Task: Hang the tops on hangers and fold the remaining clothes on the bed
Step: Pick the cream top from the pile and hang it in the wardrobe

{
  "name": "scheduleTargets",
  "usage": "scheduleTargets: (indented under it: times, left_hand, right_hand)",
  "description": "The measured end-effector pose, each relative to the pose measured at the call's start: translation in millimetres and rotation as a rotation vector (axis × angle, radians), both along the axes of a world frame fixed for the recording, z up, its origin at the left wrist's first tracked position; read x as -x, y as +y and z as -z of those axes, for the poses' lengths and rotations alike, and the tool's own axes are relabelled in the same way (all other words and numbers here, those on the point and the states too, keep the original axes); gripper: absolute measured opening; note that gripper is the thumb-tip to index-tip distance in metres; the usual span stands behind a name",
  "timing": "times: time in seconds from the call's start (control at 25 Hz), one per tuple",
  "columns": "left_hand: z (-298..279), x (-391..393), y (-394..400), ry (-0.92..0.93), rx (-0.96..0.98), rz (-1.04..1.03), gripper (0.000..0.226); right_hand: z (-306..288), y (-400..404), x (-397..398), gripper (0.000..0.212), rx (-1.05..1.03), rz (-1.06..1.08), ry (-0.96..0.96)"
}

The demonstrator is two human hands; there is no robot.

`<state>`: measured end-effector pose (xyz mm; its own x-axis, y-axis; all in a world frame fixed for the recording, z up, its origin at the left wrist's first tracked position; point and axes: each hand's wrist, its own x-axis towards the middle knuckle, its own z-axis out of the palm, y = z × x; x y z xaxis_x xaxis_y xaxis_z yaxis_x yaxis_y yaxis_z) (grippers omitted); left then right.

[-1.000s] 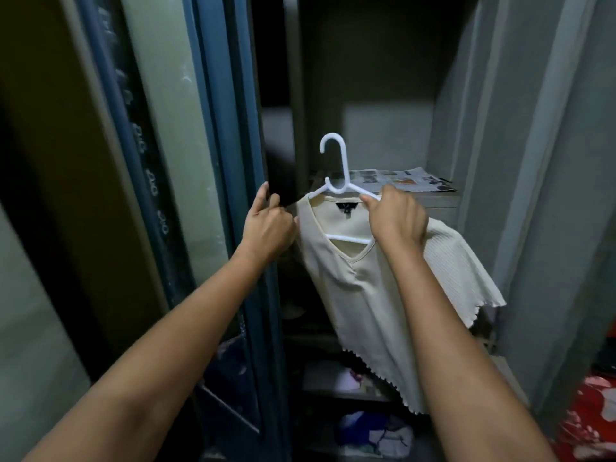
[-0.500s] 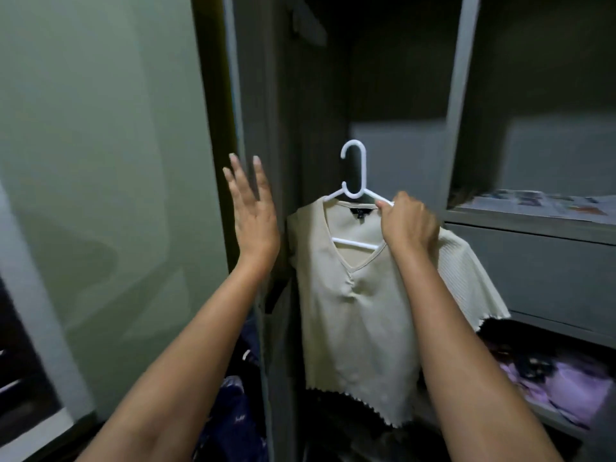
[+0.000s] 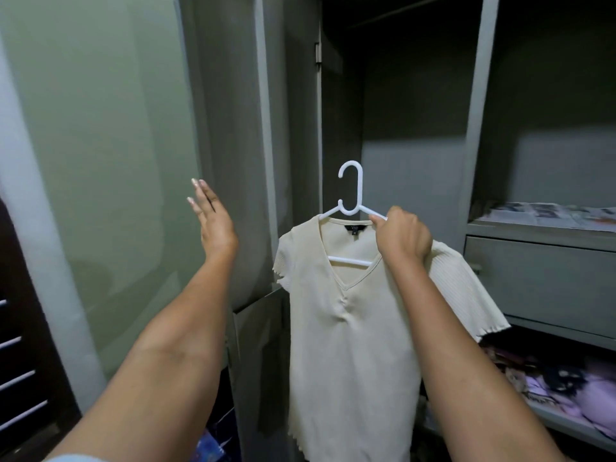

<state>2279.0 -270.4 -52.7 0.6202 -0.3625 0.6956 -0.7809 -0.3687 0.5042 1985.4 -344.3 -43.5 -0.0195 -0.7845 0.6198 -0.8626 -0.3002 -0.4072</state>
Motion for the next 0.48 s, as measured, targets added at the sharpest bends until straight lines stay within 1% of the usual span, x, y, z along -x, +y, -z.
scheduleTargets:
  times: [0.04,0.12,0.2,0.28,0.4,0.48]
  left_hand:
    - [1,-1,-3,-0.034,0.005,-0.011,0.095]
    - [4,8,-13,-0.166,-0.020,-0.049,0.093]
    - [6,31,-30,-0.252,-0.061,-0.017,0.103]
    - [3,67,-52,-0.293,-0.094,0.112,0.111]
    - [-12,127,-91,-0.372,-0.125,0.302,0.106]
    - [-32,173,-115,-0.431,-0.102,0.433,0.101]
  right_hand:
    - [0,2,3,0.042,-0.011,0.010,-0.009]
    - [-4,5,15,0.042,-0.020,0.036,-0.034]
    - [-14,8,35,0.042,-0.016,0.086,-0.061]
    - [-31,13,67,0.042,0.014,0.179,-0.090]
    - [-70,20,122,0.041,0.104,0.339,-0.114]
    - [-102,23,158,0.040,0.176,0.449,-0.115]
